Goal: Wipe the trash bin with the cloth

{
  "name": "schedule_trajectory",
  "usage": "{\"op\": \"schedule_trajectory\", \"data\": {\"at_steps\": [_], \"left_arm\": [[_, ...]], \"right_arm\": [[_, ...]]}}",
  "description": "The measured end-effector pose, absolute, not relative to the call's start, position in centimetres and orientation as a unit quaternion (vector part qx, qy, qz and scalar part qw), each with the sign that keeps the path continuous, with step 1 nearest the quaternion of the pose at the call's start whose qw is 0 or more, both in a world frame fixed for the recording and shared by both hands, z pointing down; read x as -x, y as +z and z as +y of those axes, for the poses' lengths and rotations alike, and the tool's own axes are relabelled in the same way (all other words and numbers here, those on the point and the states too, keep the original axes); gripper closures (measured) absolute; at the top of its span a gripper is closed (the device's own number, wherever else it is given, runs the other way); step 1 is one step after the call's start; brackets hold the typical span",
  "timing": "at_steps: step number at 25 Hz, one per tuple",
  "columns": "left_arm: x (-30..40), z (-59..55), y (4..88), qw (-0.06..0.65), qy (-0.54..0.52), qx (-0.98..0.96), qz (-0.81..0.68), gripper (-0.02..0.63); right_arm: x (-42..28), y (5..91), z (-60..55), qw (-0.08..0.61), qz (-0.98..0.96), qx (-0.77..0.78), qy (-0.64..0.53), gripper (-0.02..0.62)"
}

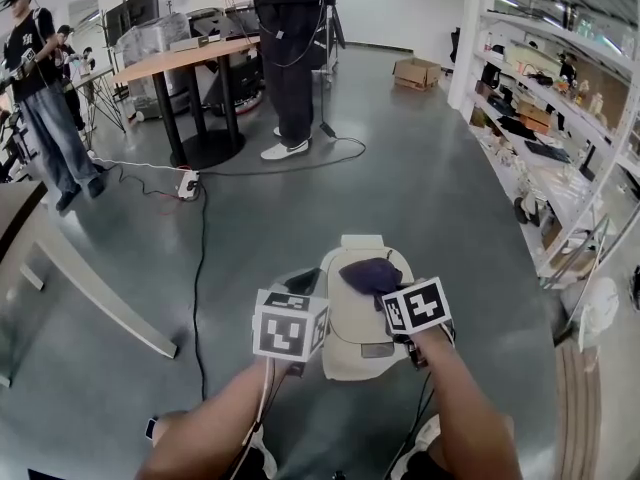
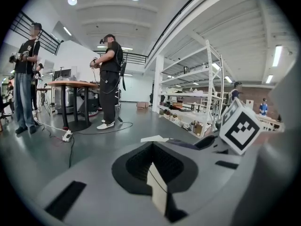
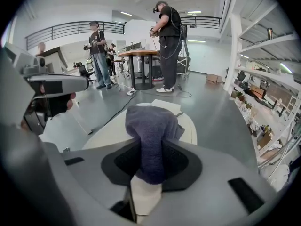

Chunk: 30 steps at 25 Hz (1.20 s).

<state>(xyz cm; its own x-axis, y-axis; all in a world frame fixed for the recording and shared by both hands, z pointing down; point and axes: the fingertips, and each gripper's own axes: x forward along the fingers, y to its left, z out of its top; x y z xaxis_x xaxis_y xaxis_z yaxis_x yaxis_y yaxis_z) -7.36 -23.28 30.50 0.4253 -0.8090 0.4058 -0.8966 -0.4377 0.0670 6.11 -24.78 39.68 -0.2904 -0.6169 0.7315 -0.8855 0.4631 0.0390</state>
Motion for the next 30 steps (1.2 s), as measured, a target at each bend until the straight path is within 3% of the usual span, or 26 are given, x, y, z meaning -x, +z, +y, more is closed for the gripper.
{"op": "schedule_trajectory", "data": {"at_steps": [20, 24, 30], "left_arm": [[7.3, -22.0, 30.8, 0.15, 0.137, -0.823, -0.531, 0.606], [7.8, -21.5, 31.1, 0.161, 0.135, -0.817, -0.537, 0.606], [9.2, -21.0, 30.8, 0.154, 0.152, -0.801, -0.559, 0.606]], "right_arm": [[-13.2, 40.3, -23.9, 0.344, -0.746, -0.537, 0.19, 0.492], [-12.3, 38.6, -23.3, 0.333, -0.755, -0.541, 0.164, 0.492], [-5.5, 34.6, -20.1, 0.308, -0.81, -0.488, 0.109, 0.492]]}}
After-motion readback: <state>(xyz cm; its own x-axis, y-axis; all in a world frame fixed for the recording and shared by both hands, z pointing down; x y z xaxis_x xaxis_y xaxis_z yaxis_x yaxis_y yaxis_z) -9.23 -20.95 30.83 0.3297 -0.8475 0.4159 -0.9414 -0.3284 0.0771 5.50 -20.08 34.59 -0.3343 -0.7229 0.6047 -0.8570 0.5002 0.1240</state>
